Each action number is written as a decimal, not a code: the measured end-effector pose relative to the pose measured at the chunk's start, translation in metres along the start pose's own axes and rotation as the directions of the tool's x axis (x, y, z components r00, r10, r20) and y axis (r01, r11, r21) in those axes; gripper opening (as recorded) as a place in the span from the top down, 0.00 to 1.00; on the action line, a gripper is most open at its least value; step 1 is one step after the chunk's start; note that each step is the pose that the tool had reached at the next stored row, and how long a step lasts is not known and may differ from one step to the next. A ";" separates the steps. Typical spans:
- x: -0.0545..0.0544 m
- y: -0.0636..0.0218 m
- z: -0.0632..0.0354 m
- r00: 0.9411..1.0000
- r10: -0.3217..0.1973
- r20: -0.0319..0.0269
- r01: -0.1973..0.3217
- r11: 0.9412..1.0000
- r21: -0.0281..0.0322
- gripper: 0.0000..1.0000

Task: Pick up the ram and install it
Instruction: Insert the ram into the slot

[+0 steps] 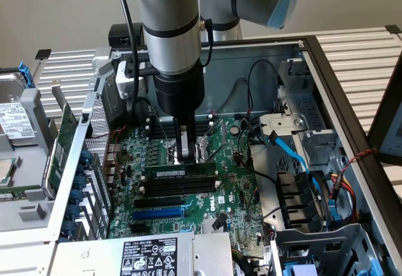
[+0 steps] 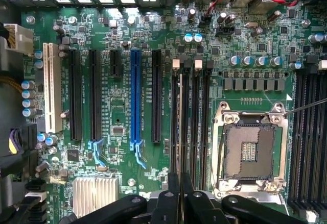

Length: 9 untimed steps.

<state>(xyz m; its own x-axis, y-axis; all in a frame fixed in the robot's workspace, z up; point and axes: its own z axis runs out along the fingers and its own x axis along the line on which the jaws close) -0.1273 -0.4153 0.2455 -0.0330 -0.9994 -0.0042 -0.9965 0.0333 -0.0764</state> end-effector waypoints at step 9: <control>0.002 0.0022 0.0010 1.000 0.000 0.005 0.000 1.000 0.000 0.87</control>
<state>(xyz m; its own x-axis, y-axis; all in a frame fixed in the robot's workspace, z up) -0.1295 -0.4168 0.2444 -0.0330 -0.9994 -0.0096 -0.9965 0.0337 -0.0766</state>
